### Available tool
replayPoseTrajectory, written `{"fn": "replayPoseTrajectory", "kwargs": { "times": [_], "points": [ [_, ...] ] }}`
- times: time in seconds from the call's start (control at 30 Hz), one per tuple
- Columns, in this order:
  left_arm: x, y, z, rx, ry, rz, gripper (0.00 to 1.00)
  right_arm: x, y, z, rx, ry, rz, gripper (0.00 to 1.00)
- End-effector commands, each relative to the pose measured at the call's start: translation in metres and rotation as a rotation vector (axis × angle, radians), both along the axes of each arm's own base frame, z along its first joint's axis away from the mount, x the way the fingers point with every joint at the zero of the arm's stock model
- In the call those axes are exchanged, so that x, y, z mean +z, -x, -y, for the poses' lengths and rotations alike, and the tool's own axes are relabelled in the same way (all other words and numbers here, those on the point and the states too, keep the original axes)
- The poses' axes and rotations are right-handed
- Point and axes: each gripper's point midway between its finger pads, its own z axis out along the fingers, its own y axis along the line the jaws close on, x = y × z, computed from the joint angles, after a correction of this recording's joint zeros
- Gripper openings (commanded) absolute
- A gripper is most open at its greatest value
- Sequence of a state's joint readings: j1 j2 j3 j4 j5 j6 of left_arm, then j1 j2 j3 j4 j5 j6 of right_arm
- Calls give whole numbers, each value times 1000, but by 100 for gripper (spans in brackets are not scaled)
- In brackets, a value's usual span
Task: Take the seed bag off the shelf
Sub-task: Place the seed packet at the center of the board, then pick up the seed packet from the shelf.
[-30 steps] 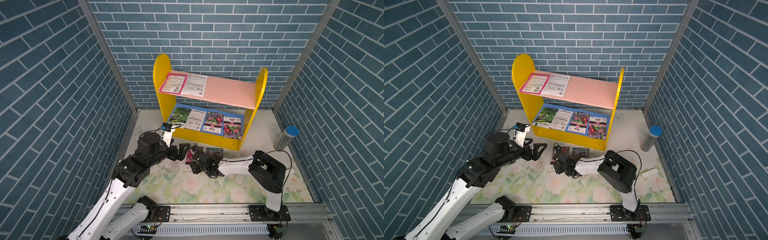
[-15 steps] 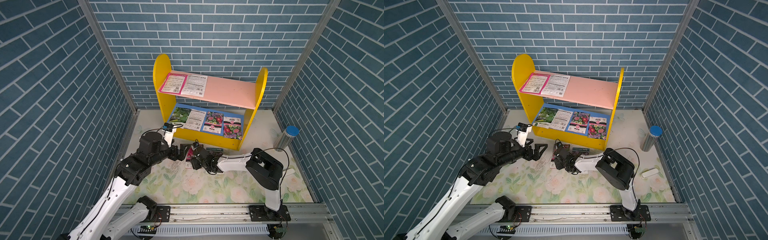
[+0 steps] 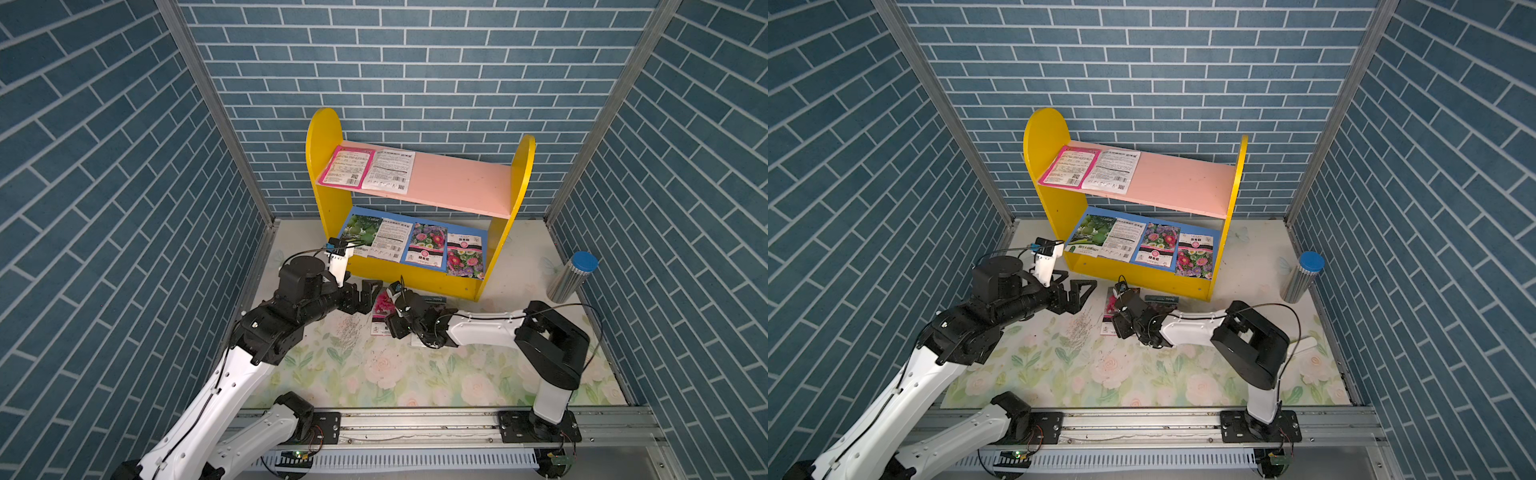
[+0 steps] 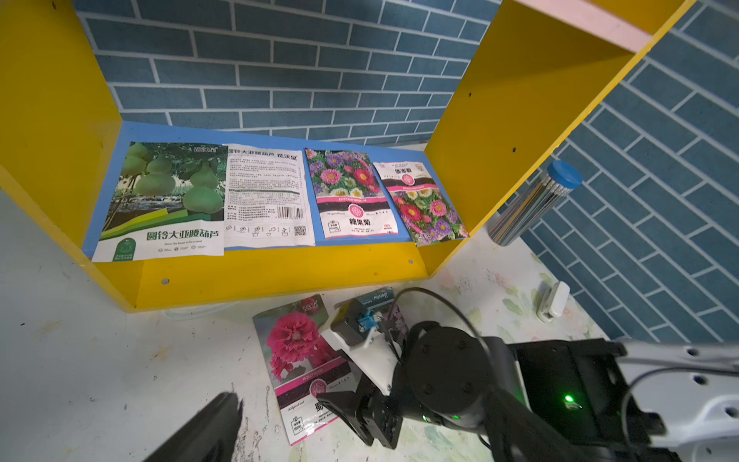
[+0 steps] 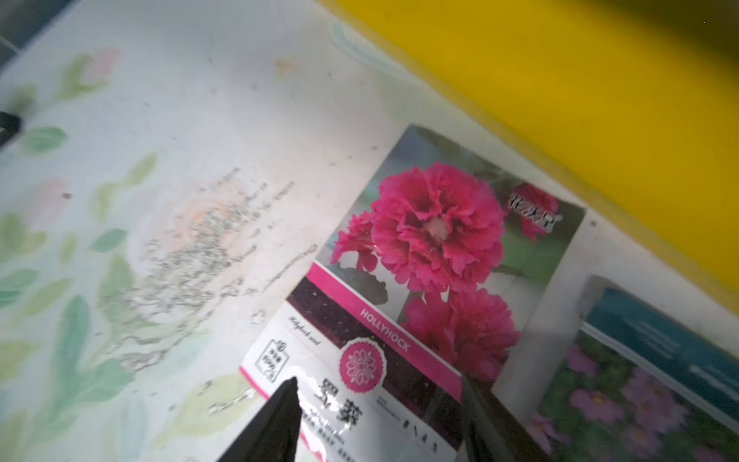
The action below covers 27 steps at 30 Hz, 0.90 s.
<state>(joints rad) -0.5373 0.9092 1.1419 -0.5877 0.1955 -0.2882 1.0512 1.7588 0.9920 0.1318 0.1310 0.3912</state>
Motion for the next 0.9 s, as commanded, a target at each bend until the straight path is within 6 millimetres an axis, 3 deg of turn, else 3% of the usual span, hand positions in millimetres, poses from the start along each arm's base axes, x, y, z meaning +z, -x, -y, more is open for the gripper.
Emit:
{"fn": "replayPoseTrajectory", "kwargs": {
  "times": [0.0, 0.17, 0.27, 0.5, 0.63, 0.87],
  "points": [
    [42, -10, 11, 3, 127, 59, 100, 61, 12, -5, 95, -127, 90, 69],
    [86, -20, 24, -22, 233, 149, 100, 106, 26, 11, 139, -170, 139, 81],
    [115, -26, 32, -55, 253, 206, 100, 133, 32, 25, 139, -196, 175, 98],
    [168, -49, 40, -49, 227, 362, 100, 218, 53, 60, 150, -329, 295, 100],
    [184, -72, 42, -3, 180, 419, 100, 272, 61, 92, 115, -379, 393, 100],
    [185, -116, 49, 72, 78, 486, 100, 320, 62, 150, -20, -363, 506, 100]
  ]
}}
